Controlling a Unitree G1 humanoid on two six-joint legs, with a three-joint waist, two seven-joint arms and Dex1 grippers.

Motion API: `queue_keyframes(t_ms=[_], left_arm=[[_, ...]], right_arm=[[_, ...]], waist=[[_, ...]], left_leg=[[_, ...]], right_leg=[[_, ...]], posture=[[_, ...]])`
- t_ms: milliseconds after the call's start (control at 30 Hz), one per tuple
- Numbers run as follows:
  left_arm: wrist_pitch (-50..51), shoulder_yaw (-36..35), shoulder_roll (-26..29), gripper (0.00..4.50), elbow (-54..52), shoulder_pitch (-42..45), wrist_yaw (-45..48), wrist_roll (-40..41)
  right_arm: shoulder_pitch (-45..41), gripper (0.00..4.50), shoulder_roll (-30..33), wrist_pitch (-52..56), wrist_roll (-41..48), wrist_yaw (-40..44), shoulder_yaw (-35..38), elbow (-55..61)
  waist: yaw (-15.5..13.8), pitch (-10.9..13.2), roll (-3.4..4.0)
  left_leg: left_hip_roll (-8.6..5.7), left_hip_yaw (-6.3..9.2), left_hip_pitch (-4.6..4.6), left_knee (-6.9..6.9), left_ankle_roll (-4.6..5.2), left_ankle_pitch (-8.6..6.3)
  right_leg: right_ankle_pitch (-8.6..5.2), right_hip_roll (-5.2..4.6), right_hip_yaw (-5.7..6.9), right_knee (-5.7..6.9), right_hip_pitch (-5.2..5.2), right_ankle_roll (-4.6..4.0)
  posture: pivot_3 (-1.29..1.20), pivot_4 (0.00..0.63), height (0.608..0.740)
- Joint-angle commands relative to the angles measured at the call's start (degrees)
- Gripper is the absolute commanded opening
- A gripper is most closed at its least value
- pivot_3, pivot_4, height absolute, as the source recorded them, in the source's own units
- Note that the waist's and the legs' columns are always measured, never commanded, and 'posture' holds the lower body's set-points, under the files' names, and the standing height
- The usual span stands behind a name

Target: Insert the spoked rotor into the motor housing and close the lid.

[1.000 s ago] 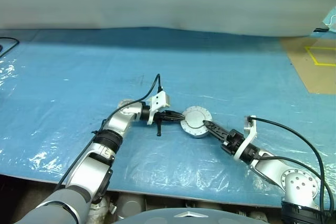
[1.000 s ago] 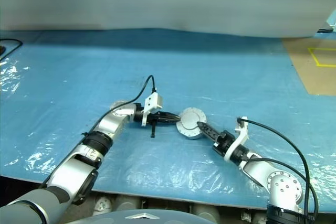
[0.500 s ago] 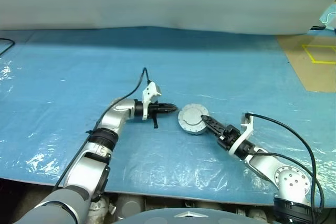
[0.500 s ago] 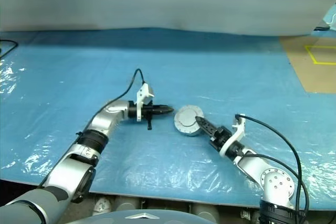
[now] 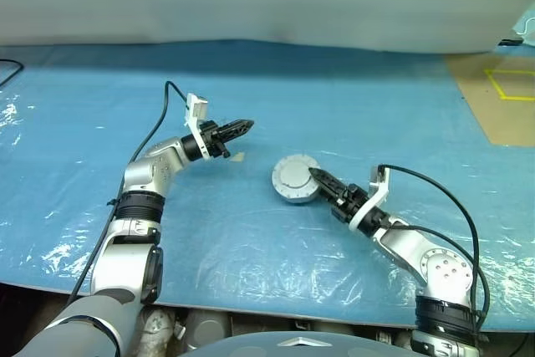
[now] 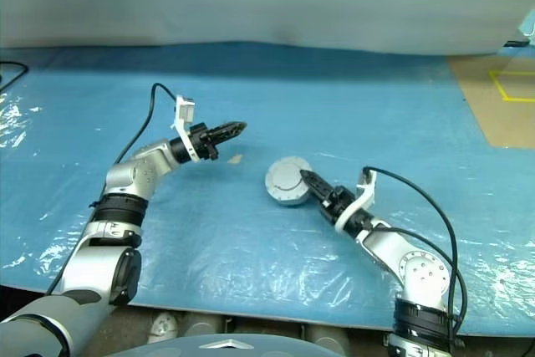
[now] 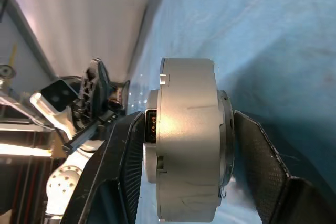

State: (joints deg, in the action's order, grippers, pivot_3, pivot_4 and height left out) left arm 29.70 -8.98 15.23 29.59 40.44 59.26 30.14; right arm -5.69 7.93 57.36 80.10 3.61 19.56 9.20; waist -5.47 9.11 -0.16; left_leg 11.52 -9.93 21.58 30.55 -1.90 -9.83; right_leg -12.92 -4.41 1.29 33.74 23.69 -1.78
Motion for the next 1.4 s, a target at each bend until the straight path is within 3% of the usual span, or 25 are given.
queue_keyframes(t_ms=[33,133,300,367,500,767,1000,1400], left_arm=[[3.25,-2.25,0.31,0.0,-3.83,0.86,-1.65,3.33],[8.52,-4.34,0.74,0.0,-5.74,0.35,-4.36,6.56],[23.74,-17.08,0.42,0.0,-6.47,0.23,-12.52,22.27],[27.8,-19.7,-0.17,0.37,-7.61,-1.34,-15.78,26.05],[34.75,-22.29,-2.34,1.57,-9.98,-4.35,-22.73,31.77],[39.08,-23.48,-8.32,4.45,-14.81,-6.79,-32.03,41.02],[40.17,-19.37,-11.47,4.48,-16.7,-6.65,-35.36,43.98],[36.88,-13.07,-13.59,4.48,-10.97,-2.14,-28.85,41.23]], right_arm=[[-3.51,2.29,-1.1,-2.05,5.83,-0.52,0.29,2.16],[-6.15,2.29,-1.69,-3.35,7.96,-1.93,0.28,1.98],[-10.95,2.29,-2.18,-6.62,10.35,-4.05,0.74,1.45],[-12.91,2.29,-2.17,-7.64,10.91,-4.42,0.53,1.1],[-15.51,2.29,-2.14,-8.62,11.95,-5.39,-0.61,0.85],[-17.85,2.29,-1.63,-9.32,15.22,-7.44,-2.26,2.14],[-17.72,2.29,-1.04,-9.28,16.83,-8.69,-4.03,3.08],[-17.2,2.29,0.78,-9.26,18.59,-9.37,-6.24,3.23]], waist=[[-0.01,0.0,0.01],[0.0,0.03,0.0],[0.18,0.12,0.01],[0.07,0.17,0.03],[-0.03,0.18,0.03],[-0.05,0.4,-0.11],[-0.05,0.42,-0.12],[-0.03,0.43,-0.14]], left_leg=[[0.01,0.02,0.12,0.08,0.0,0.0],[0.01,0.07,0.41,0.21,0.01,0.01],[0.03,0.09,0.49,0.39,-0.02,0.0],[0.03,0.11,0.5,0.52,-0.03,0.0],[0.02,0.13,0.5,0.67,-0.04,-0.01],[0.02,0.24,0.62,0.85,-0.04,-0.01],[0.02,0.3,0.65,0.85,-0.06,0.0],[-0.04,0.44,0.74,1.01,-0.06,0.0]], right_leg=[[0.08,0.01,0.02,0.05,0.11,0.14],[0.12,0.03,0.06,0.16,0.32,0.17],[0.12,0.05,0.07,0.43,0.45,0.17],[0.11,0.05,0.06,0.71,0.51,0.15],[0.1,0.03,0.03,0.88,0.52,0.14],[0.12,0.04,0.04,0.89,0.52,0.19],[0.17,0.08,0.04,0.9,0.52,0.28],[0.26,0.09,0.03,0.9,0.51,0.45]], posture=[[0.0,0.15,0.74],[0.0,0.15,0.74],[0.0,0.15,0.74],[0.0,0.15,0.74],[0.0,0.15,0.74],[0.0,0.15,0.74],[0.0,0.15,0.74],[0.0,0.15,0.74]])
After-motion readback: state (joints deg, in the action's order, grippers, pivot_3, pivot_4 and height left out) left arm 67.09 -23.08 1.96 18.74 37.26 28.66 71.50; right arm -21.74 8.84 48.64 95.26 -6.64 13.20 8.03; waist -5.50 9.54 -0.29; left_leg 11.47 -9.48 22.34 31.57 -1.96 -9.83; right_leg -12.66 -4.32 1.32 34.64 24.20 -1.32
